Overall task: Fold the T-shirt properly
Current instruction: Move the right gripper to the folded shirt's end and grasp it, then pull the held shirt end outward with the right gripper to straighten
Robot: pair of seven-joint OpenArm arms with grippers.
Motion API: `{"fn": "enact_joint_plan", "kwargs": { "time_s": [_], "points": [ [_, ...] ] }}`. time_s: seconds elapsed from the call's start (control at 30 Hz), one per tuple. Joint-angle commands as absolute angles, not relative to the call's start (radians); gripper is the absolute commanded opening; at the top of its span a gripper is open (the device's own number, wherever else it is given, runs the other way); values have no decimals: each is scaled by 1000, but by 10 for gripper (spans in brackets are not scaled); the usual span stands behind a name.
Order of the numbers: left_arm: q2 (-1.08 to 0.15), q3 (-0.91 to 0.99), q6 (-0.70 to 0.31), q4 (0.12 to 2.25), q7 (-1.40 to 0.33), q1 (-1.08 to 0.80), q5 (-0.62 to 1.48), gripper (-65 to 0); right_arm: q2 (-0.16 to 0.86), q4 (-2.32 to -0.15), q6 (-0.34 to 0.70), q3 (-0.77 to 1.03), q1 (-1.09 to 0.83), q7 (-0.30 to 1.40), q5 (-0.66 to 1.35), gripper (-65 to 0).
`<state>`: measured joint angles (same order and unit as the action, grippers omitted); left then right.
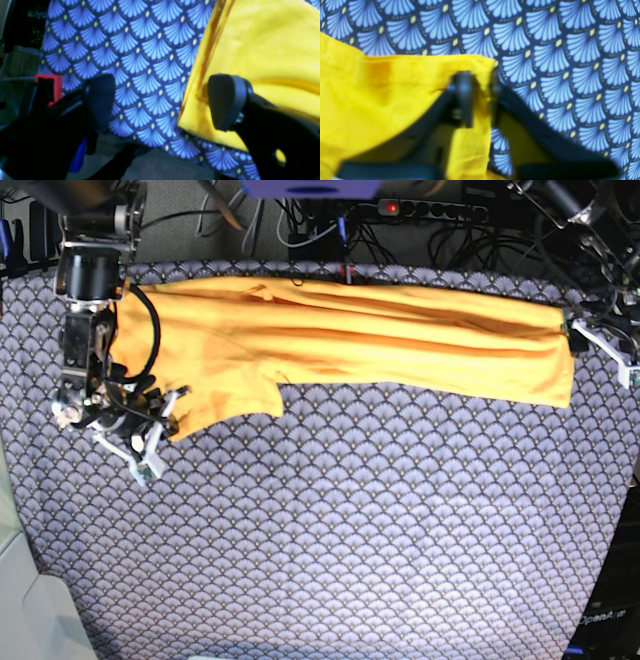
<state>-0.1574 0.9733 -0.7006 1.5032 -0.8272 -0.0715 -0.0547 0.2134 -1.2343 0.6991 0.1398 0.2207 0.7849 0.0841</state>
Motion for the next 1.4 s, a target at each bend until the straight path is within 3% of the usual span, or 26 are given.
{"fn": "enact_joint_plan", "kwargs": {
  "time_s": [0.0, 0.2, 0.7, 1.17, 1.37],
  "points": [
    [-174, 974, -698, 1520, -811, -64, -47, -82, 226, -1250, 698, 142, 243, 774, 87, -640],
    [-174, 974, -698, 1521, -811, -64, -47, -82, 226, -1374, 698, 142, 216, 779, 85, -650],
    [-183, 978, -698, 1521, -811, -67, -47, -82, 259, -1968, 698, 147, -177, 822, 93, -650],
    [-189, 978, -698, 1523, -811, -73, -47, -82, 344, -1980, 698, 153, -536, 463, 91, -650],
    [-202, 980, -698, 1521, -811, -82, -47, -82, 346, -1971, 698, 237, -591, 381, 93, -650]
  ]
}}
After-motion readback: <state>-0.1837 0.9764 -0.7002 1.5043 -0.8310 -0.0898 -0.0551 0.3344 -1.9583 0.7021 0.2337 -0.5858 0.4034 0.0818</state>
